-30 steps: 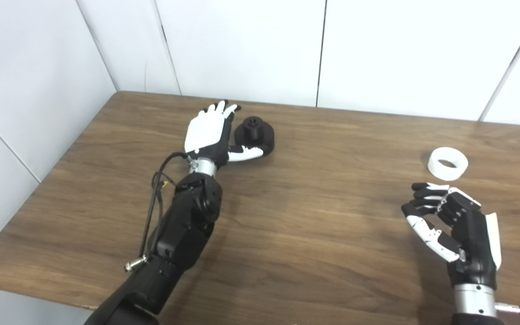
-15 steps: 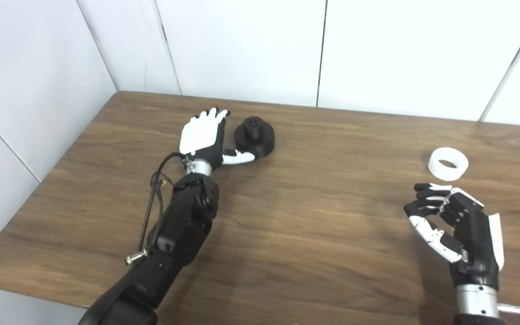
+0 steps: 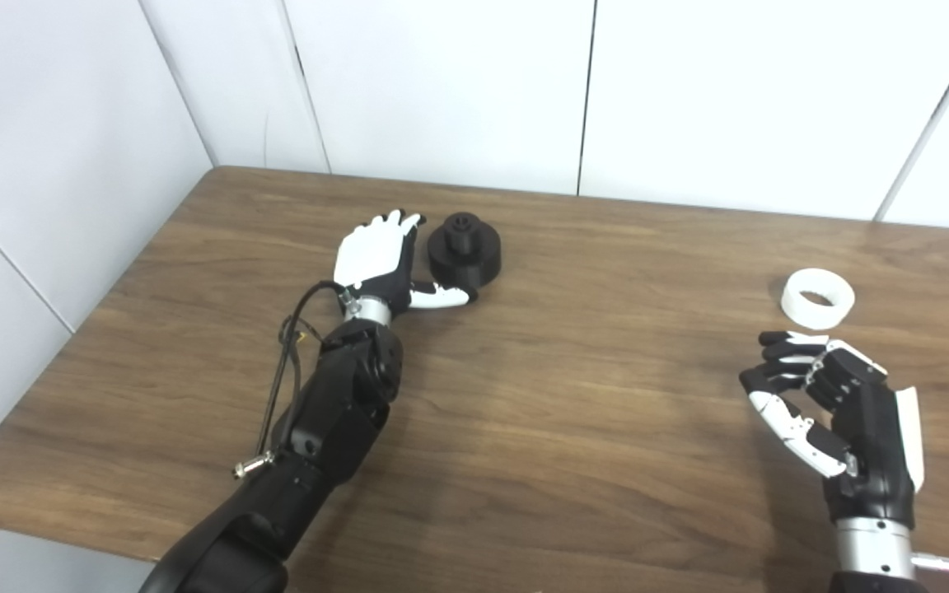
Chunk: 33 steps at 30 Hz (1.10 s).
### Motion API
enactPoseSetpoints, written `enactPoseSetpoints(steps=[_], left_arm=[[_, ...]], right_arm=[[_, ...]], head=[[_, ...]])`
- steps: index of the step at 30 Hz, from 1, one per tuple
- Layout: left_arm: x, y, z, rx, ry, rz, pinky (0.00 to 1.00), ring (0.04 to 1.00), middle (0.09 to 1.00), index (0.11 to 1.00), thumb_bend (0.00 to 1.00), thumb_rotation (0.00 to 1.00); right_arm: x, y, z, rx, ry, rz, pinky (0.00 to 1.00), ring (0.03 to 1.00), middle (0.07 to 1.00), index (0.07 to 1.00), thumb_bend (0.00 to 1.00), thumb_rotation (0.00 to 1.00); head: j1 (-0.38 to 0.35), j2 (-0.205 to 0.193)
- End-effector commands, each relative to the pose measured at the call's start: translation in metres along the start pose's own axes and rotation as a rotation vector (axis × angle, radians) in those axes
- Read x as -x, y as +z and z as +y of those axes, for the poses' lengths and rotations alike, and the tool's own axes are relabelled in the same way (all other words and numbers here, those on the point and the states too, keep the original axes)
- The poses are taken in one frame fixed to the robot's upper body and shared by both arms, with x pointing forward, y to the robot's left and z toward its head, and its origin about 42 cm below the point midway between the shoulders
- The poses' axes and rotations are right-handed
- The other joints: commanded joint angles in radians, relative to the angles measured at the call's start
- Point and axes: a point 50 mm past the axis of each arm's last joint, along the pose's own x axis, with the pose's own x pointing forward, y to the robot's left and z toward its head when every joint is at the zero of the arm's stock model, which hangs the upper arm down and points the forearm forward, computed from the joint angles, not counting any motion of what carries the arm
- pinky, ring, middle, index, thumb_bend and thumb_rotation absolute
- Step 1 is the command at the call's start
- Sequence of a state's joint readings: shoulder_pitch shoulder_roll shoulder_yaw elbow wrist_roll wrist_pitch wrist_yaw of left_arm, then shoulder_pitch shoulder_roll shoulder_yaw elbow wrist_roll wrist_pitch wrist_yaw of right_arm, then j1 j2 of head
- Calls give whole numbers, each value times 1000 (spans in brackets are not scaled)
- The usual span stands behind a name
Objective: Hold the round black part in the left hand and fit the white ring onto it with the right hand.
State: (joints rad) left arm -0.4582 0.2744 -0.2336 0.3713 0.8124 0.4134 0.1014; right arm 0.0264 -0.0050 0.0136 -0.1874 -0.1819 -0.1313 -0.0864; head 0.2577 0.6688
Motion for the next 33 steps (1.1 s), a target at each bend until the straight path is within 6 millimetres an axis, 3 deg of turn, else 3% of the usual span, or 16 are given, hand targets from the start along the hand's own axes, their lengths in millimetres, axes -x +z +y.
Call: enactPoseSetpoints(steps=[1, 13, 22, 33], left_arm=[[-16, 13, 26, -10, 69, -45, 993, 1000, 1000, 893, 1000, 546], [-21, 16, 19, 15, 48, -58, 980, 1000, 1000, 895, 1000, 554], [-35, 13, 11, 72, 52, -55, 985, 1000, 1000, 879, 1000, 574], [-47, 14, 5, 184, 54, -52, 956, 1000, 1000, 830, 941, 496]], right_arm=[[-5, 15, -1, -5, -7, -65, 414, 518, 638, 499, 505, 155], [-5, 18, -1, -12, -16, -55, 420, 527, 643, 498, 504, 152], [-2, 20, -1, -13, -20, -58, 429, 535, 652, 498, 504, 150], [0, 21, -1, -23, -29, -52, 425, 530, 647, 498, 504, 148]], head=[[0, 0], [-10, 2], [-16, 6], [-26, 13]])
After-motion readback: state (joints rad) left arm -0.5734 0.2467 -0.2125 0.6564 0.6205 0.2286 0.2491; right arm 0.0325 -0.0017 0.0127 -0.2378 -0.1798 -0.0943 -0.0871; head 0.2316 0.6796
